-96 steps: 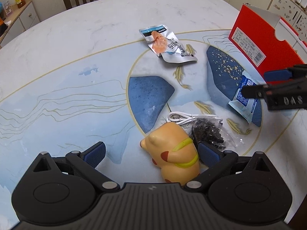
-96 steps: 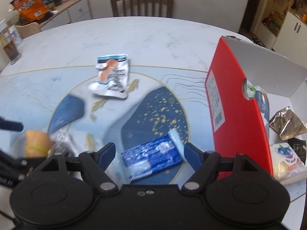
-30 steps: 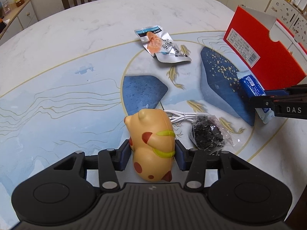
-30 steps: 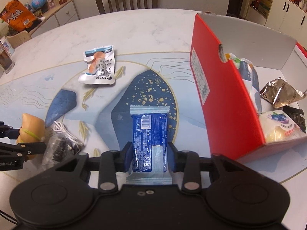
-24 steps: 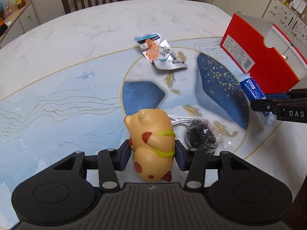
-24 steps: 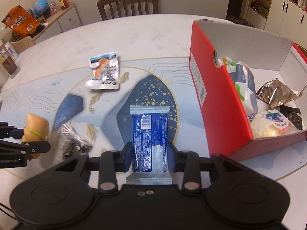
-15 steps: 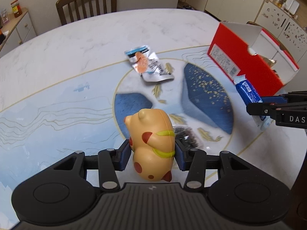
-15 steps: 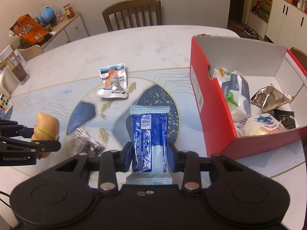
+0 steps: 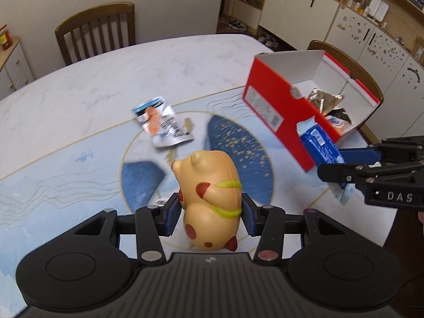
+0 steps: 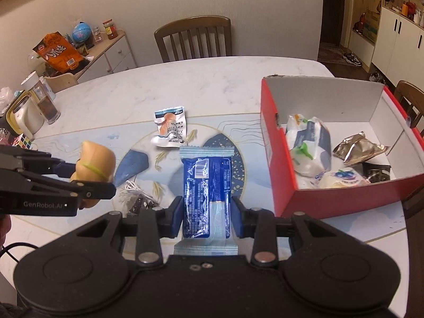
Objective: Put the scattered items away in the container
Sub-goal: 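Lift and carry the blue bar and Pikachu toy over the red shoebox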
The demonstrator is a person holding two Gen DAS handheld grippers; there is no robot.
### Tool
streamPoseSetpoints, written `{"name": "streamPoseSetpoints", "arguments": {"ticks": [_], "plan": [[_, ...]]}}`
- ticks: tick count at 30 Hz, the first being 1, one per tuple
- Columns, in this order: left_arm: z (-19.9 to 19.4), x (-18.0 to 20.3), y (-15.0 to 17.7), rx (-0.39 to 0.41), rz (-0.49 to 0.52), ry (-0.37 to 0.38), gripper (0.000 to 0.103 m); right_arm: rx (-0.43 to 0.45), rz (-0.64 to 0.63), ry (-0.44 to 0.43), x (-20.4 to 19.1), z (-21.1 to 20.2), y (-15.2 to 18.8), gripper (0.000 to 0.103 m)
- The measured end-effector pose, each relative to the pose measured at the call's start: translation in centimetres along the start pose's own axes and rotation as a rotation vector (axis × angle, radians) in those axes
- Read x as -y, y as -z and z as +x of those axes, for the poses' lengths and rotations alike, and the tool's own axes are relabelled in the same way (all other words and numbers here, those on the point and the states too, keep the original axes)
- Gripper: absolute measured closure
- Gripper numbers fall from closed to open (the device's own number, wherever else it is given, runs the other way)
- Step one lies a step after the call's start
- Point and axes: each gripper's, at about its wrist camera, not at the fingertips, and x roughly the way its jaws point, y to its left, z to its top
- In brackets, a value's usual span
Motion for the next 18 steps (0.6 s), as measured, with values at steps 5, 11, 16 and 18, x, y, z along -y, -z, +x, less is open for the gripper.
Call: {"name": "streamPoseSetpoints", "arguments": {"ticks": [5, 11, 16, 18], "plan": [[0.1, 2.5, -1.4, 0.021, 0.028, 0.024, 0.056, 0.02, 0.006, 0.004, 1.5, -1.3, -0.2, 0.067], [1.2, 5.8, -3.3, 0.033, 0.064, 0.053, 0.056, 0.032, 0.026, 0.022, 4.5, -2.1, -0.4, 0.067], [2.2, 8.8, -4.7, 0.041, 0.09, 0.078, 0.056, 0.039, 0.036, 0.029, 7.0, -2.6, -0.5, 0.067], [2.6, 10.1, -5.4, 0.045, 0.102, 0.087, 0.056, 0.041, 0.041, 0.033, 8.0, -2.8, -0.6, 0.067]]}}
